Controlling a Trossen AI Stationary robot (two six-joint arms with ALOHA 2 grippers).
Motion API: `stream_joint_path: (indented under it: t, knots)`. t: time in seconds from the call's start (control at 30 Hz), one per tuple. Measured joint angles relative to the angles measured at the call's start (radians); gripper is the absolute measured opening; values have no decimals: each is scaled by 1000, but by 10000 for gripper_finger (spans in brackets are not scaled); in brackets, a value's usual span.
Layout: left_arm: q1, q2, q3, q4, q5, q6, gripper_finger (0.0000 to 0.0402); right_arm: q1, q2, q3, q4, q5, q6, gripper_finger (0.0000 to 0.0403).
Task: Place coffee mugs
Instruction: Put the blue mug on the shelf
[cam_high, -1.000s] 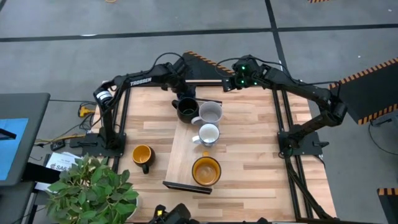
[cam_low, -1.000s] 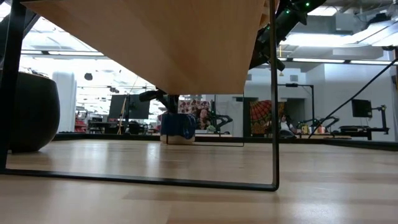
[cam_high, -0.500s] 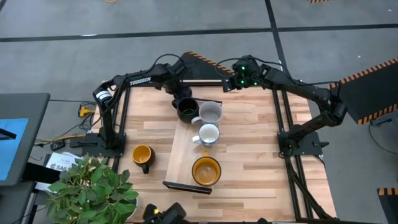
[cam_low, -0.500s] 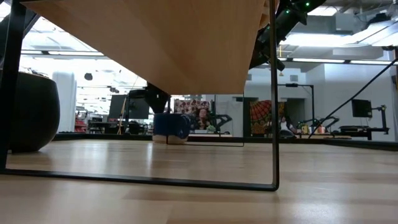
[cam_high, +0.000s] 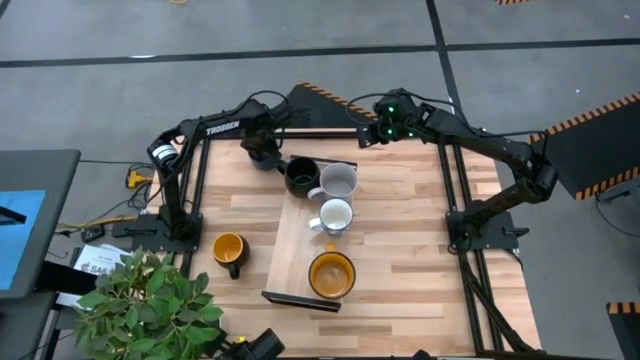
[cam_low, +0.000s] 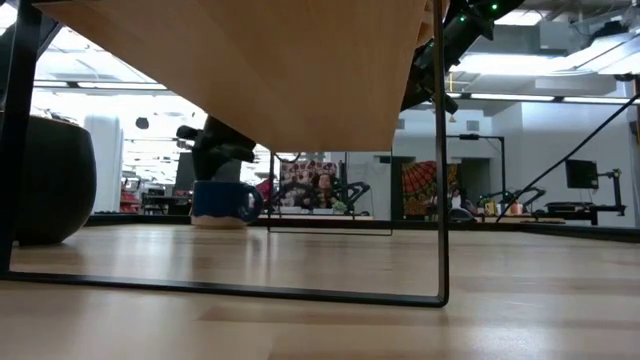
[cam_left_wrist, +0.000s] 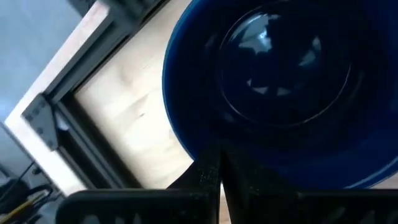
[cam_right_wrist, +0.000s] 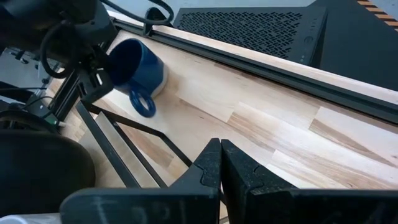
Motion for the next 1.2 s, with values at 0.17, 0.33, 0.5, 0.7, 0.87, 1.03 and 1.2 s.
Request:
stream_joint_path:
  t: [0.17,0.33,0.5,0.7,0.87,1.03,1.2]
  knots:
    - [13,-25,0,-17,3,-1,0,0,0,0,0,0,-9,24]
    - [14,-94,-48,21,3,-17,0,0,0,0,0,0,-21,24]
    - [44,-182,-195,158,45,-41,0,0,0,0,0,0,-30,24]
    - [58,-289,-315,282,62,-80,0,0,0,0,0,0,-30,24]
    - [61,-368,-331,283,48,-69,0,0,0,0,0,0,-30,24]
    - [61,-412,-331,365,55,-77,0,0,0,0,1,0,-29,24]
    - [74,-406,-330,420,54,-152,0,0,0,0,0,0,-26,24]
